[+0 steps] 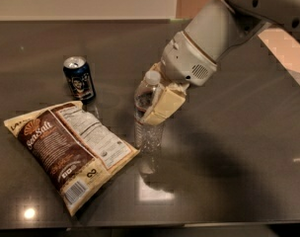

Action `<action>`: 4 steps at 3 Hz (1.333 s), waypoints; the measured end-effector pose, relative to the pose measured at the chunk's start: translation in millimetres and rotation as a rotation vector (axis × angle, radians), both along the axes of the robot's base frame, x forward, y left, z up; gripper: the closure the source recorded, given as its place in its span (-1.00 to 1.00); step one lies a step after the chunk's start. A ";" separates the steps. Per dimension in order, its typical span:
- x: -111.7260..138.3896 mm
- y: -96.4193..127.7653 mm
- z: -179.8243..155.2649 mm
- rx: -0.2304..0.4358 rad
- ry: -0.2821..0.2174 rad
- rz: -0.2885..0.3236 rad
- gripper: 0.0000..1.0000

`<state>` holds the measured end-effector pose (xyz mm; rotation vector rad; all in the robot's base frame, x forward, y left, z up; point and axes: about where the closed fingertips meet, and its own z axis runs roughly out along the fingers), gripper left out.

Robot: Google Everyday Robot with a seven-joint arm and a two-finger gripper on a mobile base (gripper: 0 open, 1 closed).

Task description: Move water bottle near brown chip bag

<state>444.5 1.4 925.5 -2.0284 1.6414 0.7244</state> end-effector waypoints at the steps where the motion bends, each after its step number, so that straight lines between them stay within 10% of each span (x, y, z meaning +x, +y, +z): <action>1: -0.1 1.9 -5.6 -0.002 0.016 0.004 0.19; 4: -0.6 3.6 -0.1 -0.001 0.012 0.005 -1.00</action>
Offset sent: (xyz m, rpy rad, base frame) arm 0.0019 -0.0025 -0.0139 0.0528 0.0513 0.0054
